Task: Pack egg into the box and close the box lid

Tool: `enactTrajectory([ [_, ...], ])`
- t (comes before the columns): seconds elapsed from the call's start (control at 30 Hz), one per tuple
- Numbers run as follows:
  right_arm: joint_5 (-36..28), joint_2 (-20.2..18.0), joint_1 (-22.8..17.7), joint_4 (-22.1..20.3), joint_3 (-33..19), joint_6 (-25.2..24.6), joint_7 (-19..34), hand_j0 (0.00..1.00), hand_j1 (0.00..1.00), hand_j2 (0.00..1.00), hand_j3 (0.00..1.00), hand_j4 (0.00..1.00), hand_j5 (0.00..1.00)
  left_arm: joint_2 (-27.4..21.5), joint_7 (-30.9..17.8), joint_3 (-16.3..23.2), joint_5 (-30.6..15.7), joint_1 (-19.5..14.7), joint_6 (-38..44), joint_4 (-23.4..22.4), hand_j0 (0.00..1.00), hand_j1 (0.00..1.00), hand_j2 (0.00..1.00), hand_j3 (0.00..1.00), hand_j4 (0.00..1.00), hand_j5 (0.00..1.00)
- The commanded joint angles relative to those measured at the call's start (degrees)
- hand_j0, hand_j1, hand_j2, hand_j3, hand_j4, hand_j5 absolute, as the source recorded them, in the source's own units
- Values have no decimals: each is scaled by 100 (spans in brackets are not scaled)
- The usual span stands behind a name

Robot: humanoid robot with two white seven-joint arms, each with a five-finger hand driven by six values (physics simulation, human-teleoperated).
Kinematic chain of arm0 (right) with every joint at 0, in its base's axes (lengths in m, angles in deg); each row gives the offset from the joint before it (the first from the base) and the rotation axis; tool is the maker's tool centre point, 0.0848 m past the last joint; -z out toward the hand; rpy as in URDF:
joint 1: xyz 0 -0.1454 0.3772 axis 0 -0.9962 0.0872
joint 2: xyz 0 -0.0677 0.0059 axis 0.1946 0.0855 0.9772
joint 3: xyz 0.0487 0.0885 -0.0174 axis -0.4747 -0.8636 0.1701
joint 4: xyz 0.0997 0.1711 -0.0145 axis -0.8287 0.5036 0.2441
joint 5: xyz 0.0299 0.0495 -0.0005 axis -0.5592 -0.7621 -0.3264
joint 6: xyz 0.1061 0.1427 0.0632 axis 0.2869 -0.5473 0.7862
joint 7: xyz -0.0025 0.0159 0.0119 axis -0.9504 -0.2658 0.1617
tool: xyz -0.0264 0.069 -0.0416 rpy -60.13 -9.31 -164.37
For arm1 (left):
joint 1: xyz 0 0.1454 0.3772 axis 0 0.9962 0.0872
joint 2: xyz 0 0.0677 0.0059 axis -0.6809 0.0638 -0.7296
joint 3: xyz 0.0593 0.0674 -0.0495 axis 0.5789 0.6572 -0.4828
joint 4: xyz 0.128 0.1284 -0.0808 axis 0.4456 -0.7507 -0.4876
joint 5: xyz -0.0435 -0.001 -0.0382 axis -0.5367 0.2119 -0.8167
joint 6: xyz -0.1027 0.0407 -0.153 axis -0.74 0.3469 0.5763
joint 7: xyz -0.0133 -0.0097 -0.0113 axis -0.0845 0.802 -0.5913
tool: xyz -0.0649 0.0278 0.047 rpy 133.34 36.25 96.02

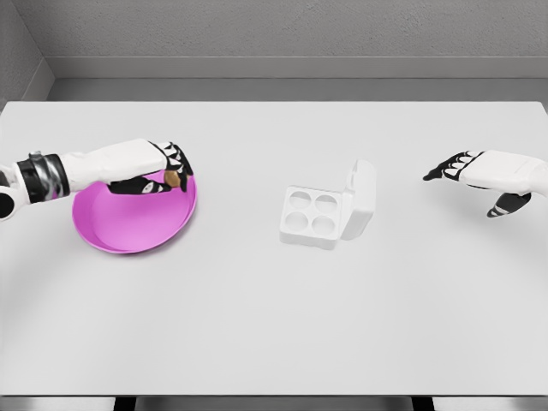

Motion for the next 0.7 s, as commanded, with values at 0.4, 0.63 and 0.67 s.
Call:
enactTrajectory([
  [0.4,-29,2,-9,10,-242,-11,332,100,100,100,100,100,100,99,2,4,-35,26,17,321,46,46,46,46,46,46],
  [0.63,-29,55,-9,1,-312,-11,525,100,100,100,100,100,100,275,2,13,-9,18,17,382,46,46,46,46,46,46],
  [0.67,-29,46,-9,10,-312,-11,525,100,100,100,100,100,100,301,-7,13,0,18,17,383,46,46,46,46,46,46],
])
